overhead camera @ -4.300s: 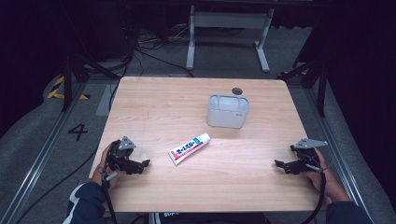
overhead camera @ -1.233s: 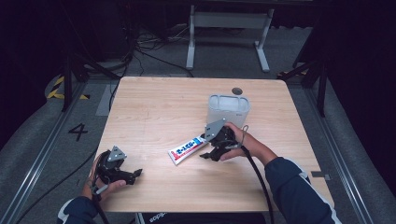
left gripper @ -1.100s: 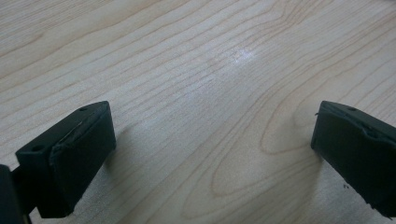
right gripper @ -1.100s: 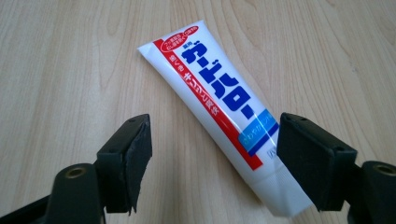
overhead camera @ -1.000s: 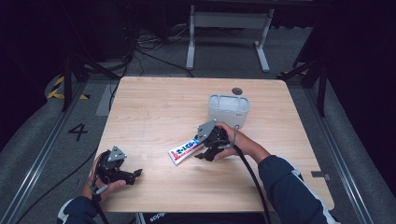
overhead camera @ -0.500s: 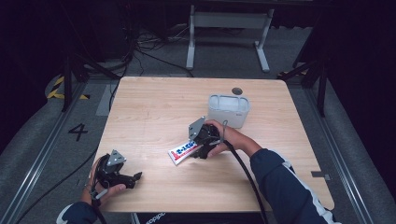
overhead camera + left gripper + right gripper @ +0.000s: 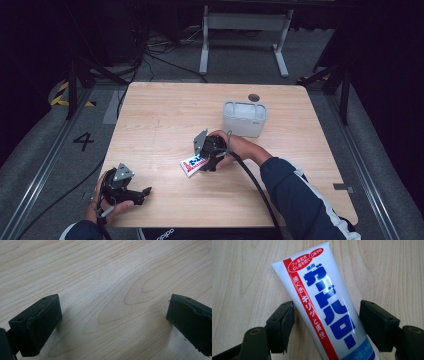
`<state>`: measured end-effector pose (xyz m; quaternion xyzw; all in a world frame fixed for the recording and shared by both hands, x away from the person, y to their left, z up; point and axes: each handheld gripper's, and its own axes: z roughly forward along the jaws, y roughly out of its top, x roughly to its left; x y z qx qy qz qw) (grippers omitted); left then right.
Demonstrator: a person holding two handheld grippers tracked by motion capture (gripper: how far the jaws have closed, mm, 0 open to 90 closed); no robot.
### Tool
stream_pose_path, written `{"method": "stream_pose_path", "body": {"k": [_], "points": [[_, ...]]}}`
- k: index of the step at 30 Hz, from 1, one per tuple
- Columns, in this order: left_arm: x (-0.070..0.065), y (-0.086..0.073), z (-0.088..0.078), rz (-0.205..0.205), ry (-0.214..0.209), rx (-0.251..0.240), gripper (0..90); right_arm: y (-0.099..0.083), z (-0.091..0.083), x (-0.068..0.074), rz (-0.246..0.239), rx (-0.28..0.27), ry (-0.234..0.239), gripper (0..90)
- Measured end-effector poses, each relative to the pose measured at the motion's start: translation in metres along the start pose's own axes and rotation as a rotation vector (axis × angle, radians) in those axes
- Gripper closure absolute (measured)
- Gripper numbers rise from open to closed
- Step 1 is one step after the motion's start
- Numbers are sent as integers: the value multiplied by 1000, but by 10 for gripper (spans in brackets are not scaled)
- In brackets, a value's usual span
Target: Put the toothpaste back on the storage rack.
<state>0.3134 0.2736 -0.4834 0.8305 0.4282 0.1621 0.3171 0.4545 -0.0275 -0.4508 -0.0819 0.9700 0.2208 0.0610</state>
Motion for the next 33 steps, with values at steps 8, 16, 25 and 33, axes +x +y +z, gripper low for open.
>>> {"method": "stream_pose_path", "body": {"k": [8, 16, 25, 33], "points": [[0, 0, 0, 2, -1, 3, 4, 2, 0, -4, 20, 10, 46, 483], [0, 0, 0, 3, -2, 6, 4, 2, -4, -6, 35, 10, 59, 612], [0, 0, 0, 2, -3, 6, 4, -5, -10, -3, 71, 0, 33, 656], [0, 1, 0, 4, -5, 9, 3, -17, -25, -2, 122, -41, -17, 660]]}}
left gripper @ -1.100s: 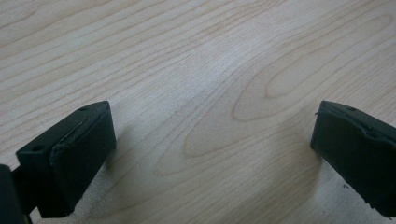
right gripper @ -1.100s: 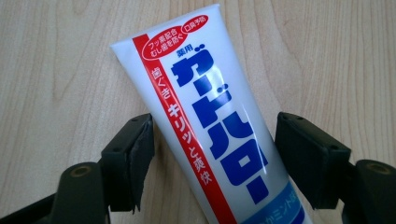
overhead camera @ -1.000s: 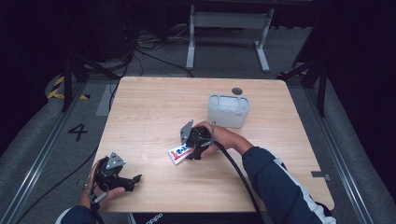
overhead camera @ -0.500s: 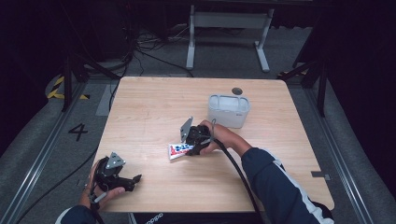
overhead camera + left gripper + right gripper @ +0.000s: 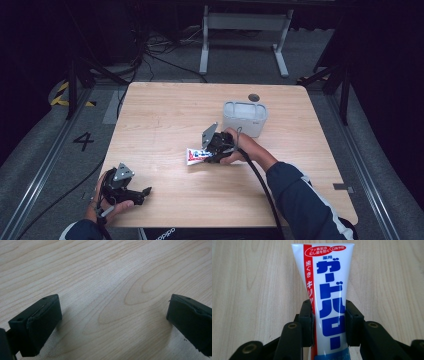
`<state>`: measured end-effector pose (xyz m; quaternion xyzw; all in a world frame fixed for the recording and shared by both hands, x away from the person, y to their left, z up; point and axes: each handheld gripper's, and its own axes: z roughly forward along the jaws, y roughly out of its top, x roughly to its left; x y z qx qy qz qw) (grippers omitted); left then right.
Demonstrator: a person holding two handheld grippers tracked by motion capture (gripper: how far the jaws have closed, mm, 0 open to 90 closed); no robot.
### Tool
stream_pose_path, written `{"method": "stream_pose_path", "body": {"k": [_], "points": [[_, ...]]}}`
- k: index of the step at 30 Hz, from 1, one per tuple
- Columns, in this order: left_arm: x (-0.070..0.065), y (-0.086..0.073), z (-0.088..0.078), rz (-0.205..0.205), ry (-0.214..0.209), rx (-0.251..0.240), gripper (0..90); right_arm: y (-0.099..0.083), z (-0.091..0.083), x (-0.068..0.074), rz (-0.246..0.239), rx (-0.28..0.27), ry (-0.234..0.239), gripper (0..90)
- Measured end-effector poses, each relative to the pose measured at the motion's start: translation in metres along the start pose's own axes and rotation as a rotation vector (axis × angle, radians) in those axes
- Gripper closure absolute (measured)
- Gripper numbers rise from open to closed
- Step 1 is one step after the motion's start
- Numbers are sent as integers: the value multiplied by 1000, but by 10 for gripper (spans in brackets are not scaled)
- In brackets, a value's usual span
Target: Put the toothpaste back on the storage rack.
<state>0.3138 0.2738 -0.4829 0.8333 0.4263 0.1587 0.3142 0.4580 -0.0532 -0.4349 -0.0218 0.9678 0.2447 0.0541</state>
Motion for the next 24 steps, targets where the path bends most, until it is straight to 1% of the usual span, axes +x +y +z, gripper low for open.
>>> {"method": "stream_pose_path", "body": {"k": [7, 9, 10, 11, 12, 17, 21, 24], "points": [[0, 0, 0, 3, -3, -3, 2, -7, -25, 3, 37, -94, -32, 660], [0, 0, 0, 6, -2, -2, 2, -10, -31, 4, 46, -114, -31, 660], [0, 0, 0, 6, -2, -2, 2, -10, -31, 4, 46, -114, -31, 660], [1, 0, 0, 7, -3, -2, 3, -13, -36, 5, 55, -132, -41, 660], [1, 0, 0, 7, -3, -2, 2, -14, -38, 6, 59, -137, -42, 660], [1, 0, 1, 6, -4, -6, 2, -25, -55, 5, 94, -203, -60, 660], [0, 1, 1, -1, -5, -2, 2, -32, -67, 5, 120, -236, -82, 660], [1, 1, 1, 2, -7, -2, 2, -37, -75, 5, 129, -253, -102, 660]]}}
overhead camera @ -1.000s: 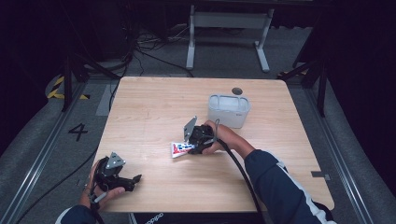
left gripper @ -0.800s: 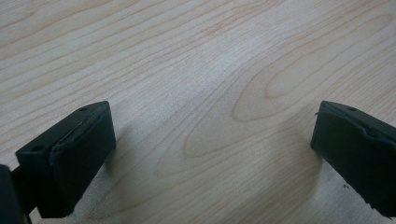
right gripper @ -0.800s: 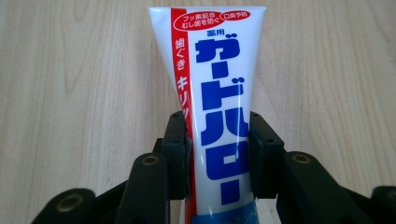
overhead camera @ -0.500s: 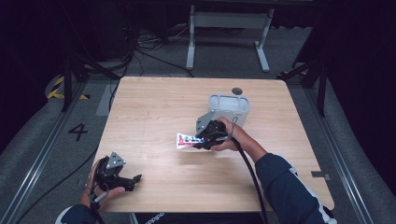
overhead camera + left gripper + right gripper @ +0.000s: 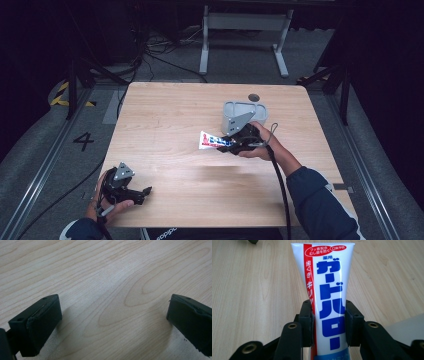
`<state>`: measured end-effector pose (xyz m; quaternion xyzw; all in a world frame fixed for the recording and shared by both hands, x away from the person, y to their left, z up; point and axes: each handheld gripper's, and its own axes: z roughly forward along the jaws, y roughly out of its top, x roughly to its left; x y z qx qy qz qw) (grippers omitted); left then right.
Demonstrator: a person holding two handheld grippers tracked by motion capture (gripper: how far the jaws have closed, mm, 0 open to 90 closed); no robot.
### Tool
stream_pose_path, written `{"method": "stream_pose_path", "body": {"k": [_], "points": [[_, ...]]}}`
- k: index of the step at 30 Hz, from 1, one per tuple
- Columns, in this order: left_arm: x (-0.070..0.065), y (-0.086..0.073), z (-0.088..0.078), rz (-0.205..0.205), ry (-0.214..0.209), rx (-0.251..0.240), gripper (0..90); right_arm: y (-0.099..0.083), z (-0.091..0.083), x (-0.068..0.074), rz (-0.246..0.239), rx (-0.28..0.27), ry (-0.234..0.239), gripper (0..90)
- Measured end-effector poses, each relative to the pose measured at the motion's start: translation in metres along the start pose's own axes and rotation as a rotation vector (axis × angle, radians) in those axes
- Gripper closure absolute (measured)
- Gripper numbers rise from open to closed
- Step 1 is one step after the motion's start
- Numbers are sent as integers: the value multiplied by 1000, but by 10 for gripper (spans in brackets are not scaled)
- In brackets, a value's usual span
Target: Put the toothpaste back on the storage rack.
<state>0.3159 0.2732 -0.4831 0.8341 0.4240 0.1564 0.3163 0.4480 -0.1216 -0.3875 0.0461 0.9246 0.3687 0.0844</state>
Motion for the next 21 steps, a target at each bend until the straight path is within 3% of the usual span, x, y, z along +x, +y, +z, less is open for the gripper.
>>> {"method": "stream_pose_path", "body": {"k": [15, 20, 21], "points": [[5, 5, 5, 25, -11, -6, 2, -8, -36, -2, 38, -84, -74, 660], [5, 6, 6, 17, -12, -4, 2, -8, -45, -3, 50, -106, -93, 659], [6, 7, 6, 32, -7, -6, 2, -8, -47, -4, 50, -112, -97, 659]]}}
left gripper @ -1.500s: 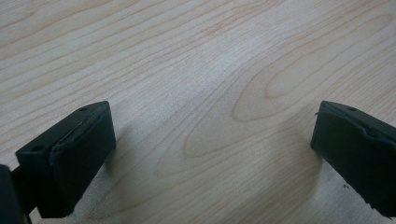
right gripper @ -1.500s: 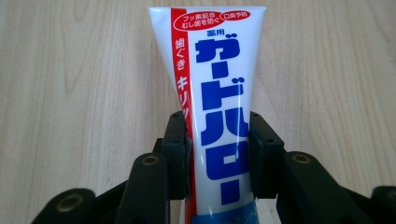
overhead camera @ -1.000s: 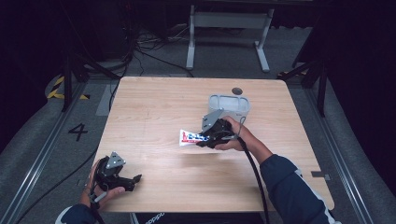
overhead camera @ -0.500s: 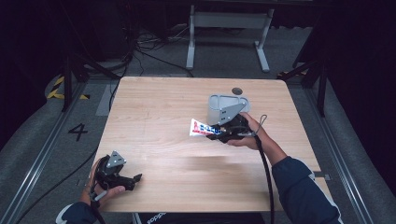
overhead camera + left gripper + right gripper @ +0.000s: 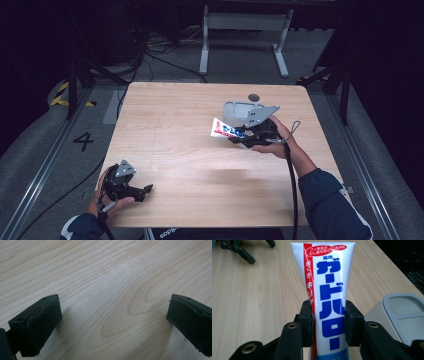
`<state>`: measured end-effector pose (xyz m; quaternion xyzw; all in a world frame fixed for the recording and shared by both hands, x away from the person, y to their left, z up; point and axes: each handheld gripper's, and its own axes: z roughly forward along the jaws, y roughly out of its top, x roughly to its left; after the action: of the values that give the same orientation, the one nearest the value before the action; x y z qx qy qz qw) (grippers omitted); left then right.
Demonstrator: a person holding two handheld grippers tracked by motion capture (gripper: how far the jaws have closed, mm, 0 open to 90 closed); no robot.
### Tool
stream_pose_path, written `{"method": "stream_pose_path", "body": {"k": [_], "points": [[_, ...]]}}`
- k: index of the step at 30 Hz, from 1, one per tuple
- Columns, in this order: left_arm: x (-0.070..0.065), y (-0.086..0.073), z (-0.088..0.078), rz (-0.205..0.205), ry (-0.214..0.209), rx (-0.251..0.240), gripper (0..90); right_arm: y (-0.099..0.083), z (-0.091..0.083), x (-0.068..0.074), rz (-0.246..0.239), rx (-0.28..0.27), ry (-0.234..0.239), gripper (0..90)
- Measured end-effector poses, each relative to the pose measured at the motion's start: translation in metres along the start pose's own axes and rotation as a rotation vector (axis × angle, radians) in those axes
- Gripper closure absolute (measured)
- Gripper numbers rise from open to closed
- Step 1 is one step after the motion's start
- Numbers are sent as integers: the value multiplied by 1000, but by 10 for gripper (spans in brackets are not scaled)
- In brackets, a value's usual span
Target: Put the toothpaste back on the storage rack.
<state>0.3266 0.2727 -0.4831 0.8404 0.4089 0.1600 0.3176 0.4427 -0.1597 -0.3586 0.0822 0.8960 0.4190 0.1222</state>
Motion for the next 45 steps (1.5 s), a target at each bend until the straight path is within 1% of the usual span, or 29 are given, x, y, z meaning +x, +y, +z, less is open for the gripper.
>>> {"method": "stream_pose_path", "body": {"k": [2, 6, 7, 9, 12, 15, 19, 26, 30, 31, 33, 41, 42, 45], "points": [[0, 0, 0, -3, -7, 5, 2, 1, -4, -1, 4, -9, -11, 658], [0, 0, 0, -2, -6, 3, 2, 4, -12, -6, 14, -41, -30, 658], [0, 0, 0, -2, -6, 3, 2, 4, -12, -6, 14, -41, -30, 658], [0, 0, 0, -2, -5, 3, 2, 7, -17, -10, 21, -54, -45, 658], [0, 0, 0, 0, -4, 2, 3, 8, -19, -13, 25, -60, -56, 658], [0, 0, 0, -5, -4, 4, 3, 10, -22, -18, 38, -79, -76, 658], [0, 0, 0, 0, -2, 2, 3, 14, -23, -25, 50, -93, -90, 658], [0, 0, 0, 0, -3, 2, 2, 19, -24, -42, 99, -137, -129, 658], [0, 0, 0, -4, -3, 2, 2, 24, -21, -52, 119, -157, -155, 659], [0, 0, 0, -4, -3, 2, 2, 24, -21, -52, 119, -157, -155, 659], [0, 0, 0, -2, -3, 1, 2, 25, -17, -59, 136, -171, -172, 659], [0, 0, 0, -4, -3, 1, 3, 25, -1, -76, 174, -161, -185, 659], [0, 0, 0, -4, -3, 1, 2, 25, -1, -76, 174, -161, -185, 659], [0, 0, 0, -2, -3, 1, 2, 23, 3, -85, 189, -161, -193, 658]]}}
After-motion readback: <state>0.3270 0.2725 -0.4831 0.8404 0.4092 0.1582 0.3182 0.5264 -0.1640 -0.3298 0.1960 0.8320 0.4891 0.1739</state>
